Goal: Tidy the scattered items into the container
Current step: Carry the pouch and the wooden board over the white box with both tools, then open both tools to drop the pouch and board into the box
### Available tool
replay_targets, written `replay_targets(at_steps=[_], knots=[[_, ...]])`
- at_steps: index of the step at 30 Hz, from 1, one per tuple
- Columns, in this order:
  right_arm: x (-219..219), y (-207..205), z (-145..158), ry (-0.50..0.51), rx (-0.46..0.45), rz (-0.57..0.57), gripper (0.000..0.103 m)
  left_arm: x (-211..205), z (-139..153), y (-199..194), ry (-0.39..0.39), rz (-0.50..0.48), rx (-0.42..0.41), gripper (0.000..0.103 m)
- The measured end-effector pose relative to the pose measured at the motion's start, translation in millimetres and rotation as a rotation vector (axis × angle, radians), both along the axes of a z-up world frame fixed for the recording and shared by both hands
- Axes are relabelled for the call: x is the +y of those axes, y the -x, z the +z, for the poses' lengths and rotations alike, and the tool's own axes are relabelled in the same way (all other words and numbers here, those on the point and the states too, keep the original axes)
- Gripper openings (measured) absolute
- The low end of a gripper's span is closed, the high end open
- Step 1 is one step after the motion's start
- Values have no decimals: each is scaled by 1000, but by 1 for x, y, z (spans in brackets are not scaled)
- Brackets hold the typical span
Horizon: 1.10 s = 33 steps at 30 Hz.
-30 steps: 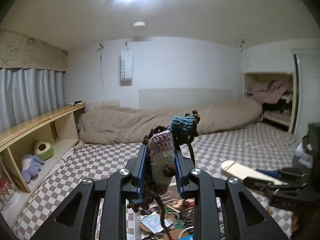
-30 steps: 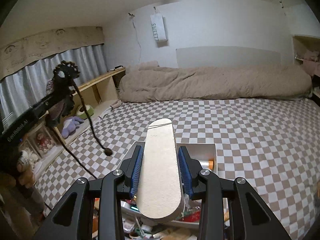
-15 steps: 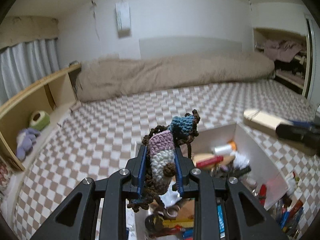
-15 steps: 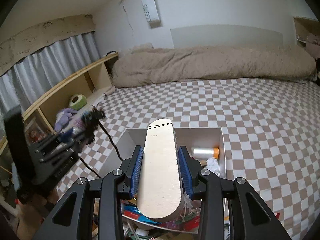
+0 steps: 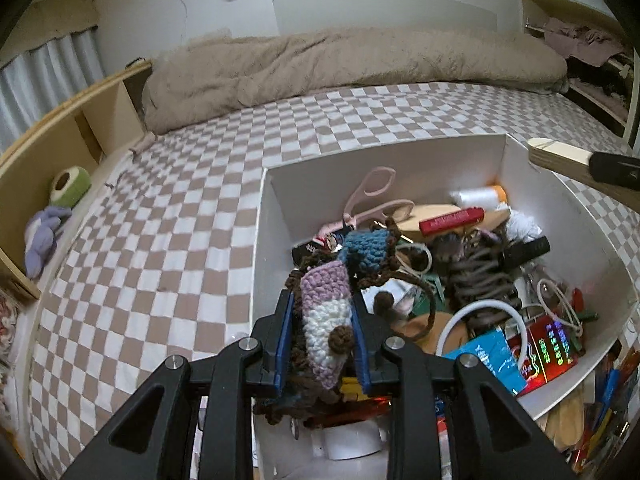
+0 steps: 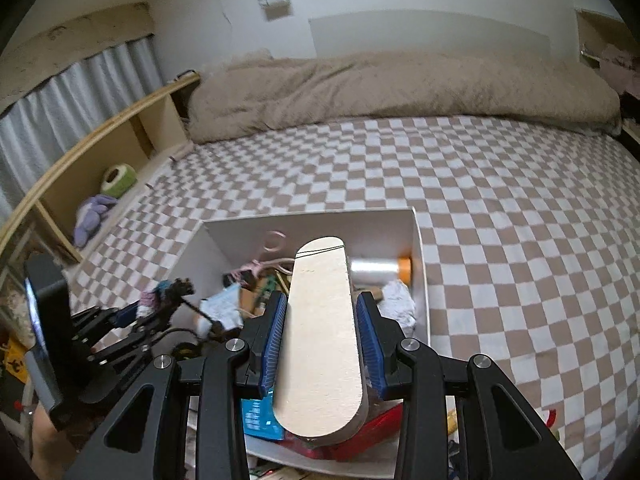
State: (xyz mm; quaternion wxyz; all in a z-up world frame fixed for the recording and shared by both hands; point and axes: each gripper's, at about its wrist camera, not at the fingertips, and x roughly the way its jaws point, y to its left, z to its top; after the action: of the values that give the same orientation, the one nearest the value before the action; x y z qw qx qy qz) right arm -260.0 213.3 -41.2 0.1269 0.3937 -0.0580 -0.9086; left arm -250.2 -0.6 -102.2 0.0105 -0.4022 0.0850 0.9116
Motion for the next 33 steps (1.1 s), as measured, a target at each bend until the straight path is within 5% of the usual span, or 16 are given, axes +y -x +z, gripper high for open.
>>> replay_targets(at_steps=[8, 20, 28, 30, 31, 32, 33], knots=[[-5, 40, -19, -46, -95, 6, 37, 0, -8, 1, -33, -26, -14, 27], [-53, 103, -54, -75, -280, 190, 37, -7, -12, 0, -79, -62, -26, 27], [-57, 131, -78, -280, -334, 197, 37, -5, -15, 2, -86, -82, -33, 28], [-52, 136, -79, -387, -306, 156, 52, -4, -16, 1, -71, -82, -32, 46], [-49, 137, -77, -429, -288, 138, 81, -4, -15, 0, -65, -80, -26, 50], [-47, 135, -73, -447, -268, 134, 92, -4, -14, -2, -61, -79, -17, 56], [-44, 132, -69, -435, -253, 143, 92, -4, -13, -3, -60, -78, -11, 57]])
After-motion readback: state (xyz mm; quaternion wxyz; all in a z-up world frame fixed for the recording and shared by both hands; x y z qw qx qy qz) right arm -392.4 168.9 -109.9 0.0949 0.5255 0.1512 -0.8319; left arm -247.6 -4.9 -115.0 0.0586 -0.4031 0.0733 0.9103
